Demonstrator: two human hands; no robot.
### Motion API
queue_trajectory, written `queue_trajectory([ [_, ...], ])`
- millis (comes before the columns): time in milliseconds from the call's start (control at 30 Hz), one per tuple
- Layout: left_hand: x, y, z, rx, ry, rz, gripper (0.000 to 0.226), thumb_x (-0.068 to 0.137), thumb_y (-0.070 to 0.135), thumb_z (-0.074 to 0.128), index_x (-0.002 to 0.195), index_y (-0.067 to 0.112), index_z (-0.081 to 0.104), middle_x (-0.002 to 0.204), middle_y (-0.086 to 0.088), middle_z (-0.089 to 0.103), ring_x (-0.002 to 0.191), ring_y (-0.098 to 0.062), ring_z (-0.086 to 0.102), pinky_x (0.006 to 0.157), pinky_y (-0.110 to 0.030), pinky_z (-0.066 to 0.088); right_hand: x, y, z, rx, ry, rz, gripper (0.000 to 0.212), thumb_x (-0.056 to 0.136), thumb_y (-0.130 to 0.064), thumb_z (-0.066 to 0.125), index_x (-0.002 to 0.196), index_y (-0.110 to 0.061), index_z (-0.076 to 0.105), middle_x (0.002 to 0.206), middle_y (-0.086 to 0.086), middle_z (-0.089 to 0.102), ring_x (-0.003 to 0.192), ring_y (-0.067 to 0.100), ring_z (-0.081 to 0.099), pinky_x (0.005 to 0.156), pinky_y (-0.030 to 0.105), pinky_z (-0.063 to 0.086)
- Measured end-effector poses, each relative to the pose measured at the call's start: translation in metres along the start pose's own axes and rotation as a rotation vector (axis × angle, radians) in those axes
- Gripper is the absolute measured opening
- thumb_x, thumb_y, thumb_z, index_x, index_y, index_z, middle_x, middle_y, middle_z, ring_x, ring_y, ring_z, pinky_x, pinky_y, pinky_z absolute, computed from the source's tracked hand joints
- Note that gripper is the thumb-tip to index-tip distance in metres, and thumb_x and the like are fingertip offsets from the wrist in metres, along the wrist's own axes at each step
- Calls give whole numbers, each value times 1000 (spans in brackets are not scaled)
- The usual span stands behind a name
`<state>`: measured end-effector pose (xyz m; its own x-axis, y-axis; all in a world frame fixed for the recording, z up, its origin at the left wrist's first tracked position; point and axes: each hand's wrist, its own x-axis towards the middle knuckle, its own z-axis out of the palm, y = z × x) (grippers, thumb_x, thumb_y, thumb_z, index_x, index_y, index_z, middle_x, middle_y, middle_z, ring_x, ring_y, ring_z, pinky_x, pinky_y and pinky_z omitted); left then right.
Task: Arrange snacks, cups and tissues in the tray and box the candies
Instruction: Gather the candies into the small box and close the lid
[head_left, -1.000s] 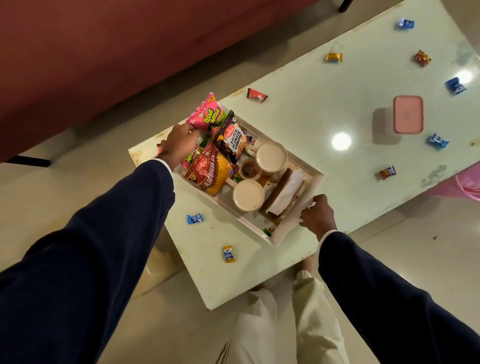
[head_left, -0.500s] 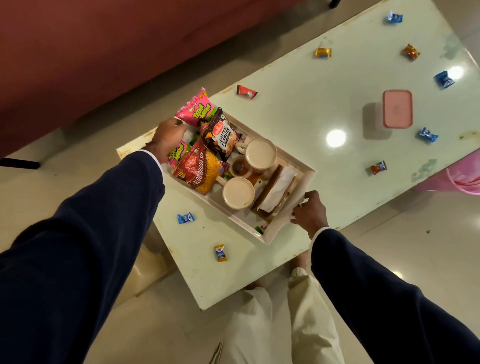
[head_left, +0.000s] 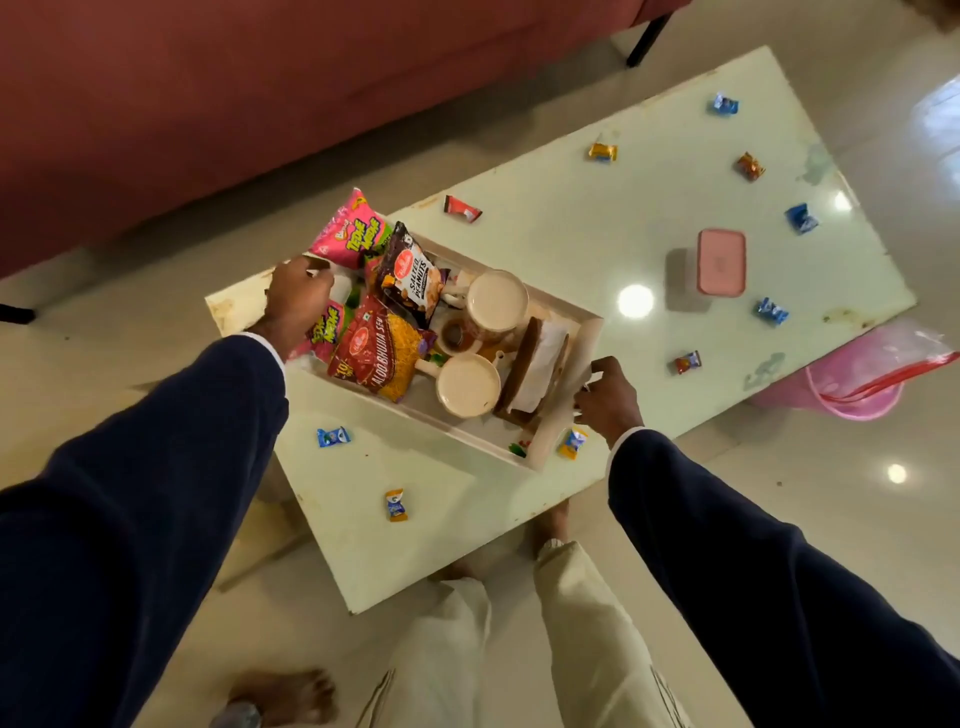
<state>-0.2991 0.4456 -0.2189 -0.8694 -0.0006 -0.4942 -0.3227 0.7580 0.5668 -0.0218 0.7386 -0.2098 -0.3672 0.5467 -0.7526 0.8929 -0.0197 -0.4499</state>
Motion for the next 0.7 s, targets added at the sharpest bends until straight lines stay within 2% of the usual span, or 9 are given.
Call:
queue_trajectory([
  [67, -12, 0, 5, -32, 24, -25, 34, 97, 20, 52, 128, 11, 64, 118, -14, 69, 96, -29, 64, 73, -32, 47, 11, -15, -25, -59, 0, -51, 35, 92, 1, 53, 123, -14, 47, 115, 19, 61, 95, 38, 69, 78, 48, 63],
  [133, -25, -2, 14, -70, 24, -75, 34, 97, 20, 53, 128, 11, 62, 116, -13, 69, 90, -28, 63, 68, -31, 46, 25, -31, -49, -140, 0, -97, 32, 91, 0, 52, 120, -14, 49, 108, 17, 63, 92, 36, 70, 75, 44, 63],
  [267, -54, -11, 43, -191, 64, -178, 35, 94, 18, 55, 127, 12, 65, 120, -16, 69, 98, -35, 67, 84, -42, 53, 64, -62, -92, -250, -61, -173, 27, 90, 2, 49, 110, -16, 50, 97, 19, 63, 76, 33, 63, 75, 44, 60],
  [367, -76, -9, 75, -273, 118, -246, 35, 93, 16, 55, 127, 12, 65, 123, -17, 68, 96, -34, 67, 83, -44, 54, 97, -82, -118, -403, -96, -244, 33, 89, 2, 49, 118, -15, 52, 103, 20, 67, 85, 36, 71, 69, 41, 62],
  [467, -97, -4, 101, -340, 170, -315, 36, 94, 14, 55, 128, 10, 64, 125, -18, 67, 105, -38, 67, 91, -51, 56, 124, -98, -134, -501, -132, -289, 35, 89, 0, 49, 120, -15, 52, 106, 22, 68, 88, 37, 73, 65, 40, 62],
  [600, -119, 2, 132, -401, 259, -386, 35, 94, 15, 55, 128, 11, 63, 125, -19, 65, 105, -37, 67, 91, -54, 56, 157, -114, -145, -598, -165, -356, 33, 89, -2, 50, 120, -16, 52, 106, 24, 68, 81, 37, 73, 74, 50, 63],
  [700, -129, 3, 148, -429, 284, -445, 35, 94, 17, 55, 129, 12, 62, 128, -18, 64, 105, -36, 67, 91, -54, 57, 172, -121, -146, -650, -196, -398, 34, 90, -3, 49, 122, -13, 52, 111, 26, 66, 73, 34, 68, 77, 51, 62],
])
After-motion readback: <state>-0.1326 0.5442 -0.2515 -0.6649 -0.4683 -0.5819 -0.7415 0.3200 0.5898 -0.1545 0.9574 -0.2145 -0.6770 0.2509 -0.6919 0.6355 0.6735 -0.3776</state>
